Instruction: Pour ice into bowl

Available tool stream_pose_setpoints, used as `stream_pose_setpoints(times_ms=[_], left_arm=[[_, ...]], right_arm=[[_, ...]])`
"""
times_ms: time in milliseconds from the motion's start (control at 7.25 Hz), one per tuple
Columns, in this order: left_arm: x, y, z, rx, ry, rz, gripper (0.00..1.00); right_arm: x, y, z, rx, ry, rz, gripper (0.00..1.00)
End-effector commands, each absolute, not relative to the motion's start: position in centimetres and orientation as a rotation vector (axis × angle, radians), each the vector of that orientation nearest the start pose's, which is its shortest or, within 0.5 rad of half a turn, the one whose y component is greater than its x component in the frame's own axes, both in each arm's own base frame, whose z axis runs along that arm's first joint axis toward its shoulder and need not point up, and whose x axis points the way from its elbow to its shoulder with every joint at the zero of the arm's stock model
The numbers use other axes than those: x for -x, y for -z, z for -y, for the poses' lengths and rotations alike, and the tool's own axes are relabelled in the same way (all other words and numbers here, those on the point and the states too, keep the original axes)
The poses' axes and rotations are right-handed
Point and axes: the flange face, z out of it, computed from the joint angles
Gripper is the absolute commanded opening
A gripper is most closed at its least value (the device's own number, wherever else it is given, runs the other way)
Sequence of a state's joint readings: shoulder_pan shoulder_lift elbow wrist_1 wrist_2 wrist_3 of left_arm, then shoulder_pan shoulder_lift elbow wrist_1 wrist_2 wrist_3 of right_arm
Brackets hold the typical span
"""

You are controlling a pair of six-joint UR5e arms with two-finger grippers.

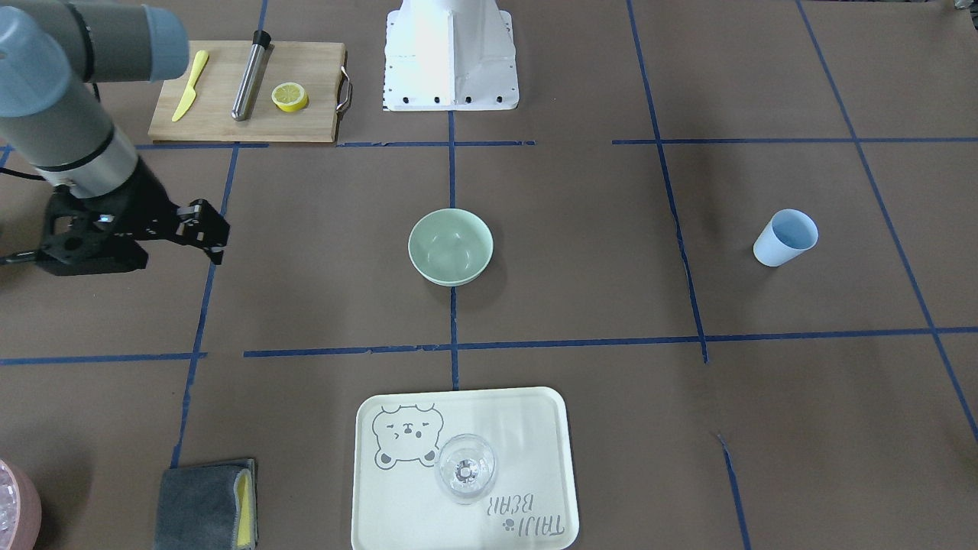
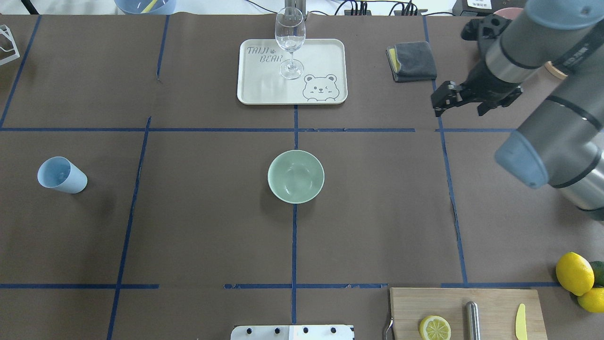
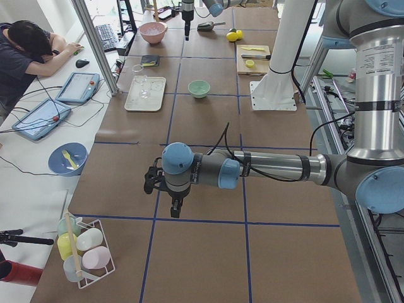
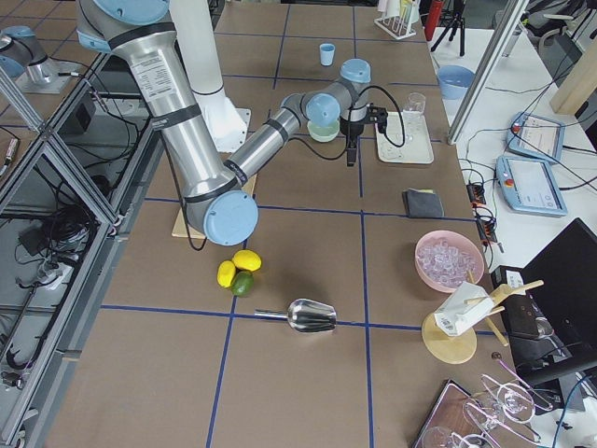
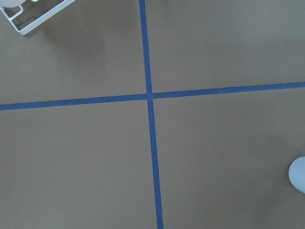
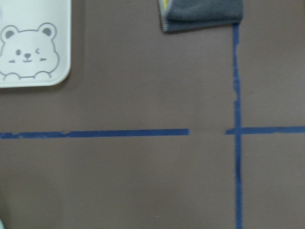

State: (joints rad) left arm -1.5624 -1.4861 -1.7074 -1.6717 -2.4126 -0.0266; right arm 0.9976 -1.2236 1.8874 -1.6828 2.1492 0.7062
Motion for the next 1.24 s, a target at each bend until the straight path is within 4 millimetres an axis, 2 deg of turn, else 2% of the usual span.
stream_pose_setpoints(times_ms=[0,138,276,414,552,828,966,1103], left_arm=[[4.9,-60.9,46.9,-0.135,-0.062,-0.844,1.00],[4.9,-60.4,46.9,-0.151,-0.075,-0.843,1.00],[4.9,-60.0,46.9,-0.159,-0.079,-0.842,1.00],[4.8,-58.9,47.1,-0.187,-0.095,-0.840,1.00],[4.6,-56.6,47.8,-0.246,-0.122,-0.840,1.00],[3.1,-50.7,52.6,-0.341,-0.189,-0.846,1.00],[2.7,-47.7,54.1,-0.451,-0.244,-0.845,1.00],[2.6,-45.5,54.5,-0.607,-0.314,-0.838,1.00]], right_arm=[[12.8,-43.5,52.9,-0.134,0.197,0.714,1.00],[8.3,-47.2,51.9,-0.137,0.242,0.706,1.00],[5.5,-49.8,50.7,-0.134,0.260,0.692,1.00],[3.7,-52.0,49.3,-0.120,0.268,0.682,1.00],[2.4,-53.4,48.3,-0.107,0.263,0.677,1.00],[2.5,-53.0,48.5,-0.106,0.245,0.707,1.00],[2.5,-52.6,48.5,-0.112,0.247,0.709,1.00],[2.5,-52.6,48.5,-0.114,0.247,0.709,1.00]])
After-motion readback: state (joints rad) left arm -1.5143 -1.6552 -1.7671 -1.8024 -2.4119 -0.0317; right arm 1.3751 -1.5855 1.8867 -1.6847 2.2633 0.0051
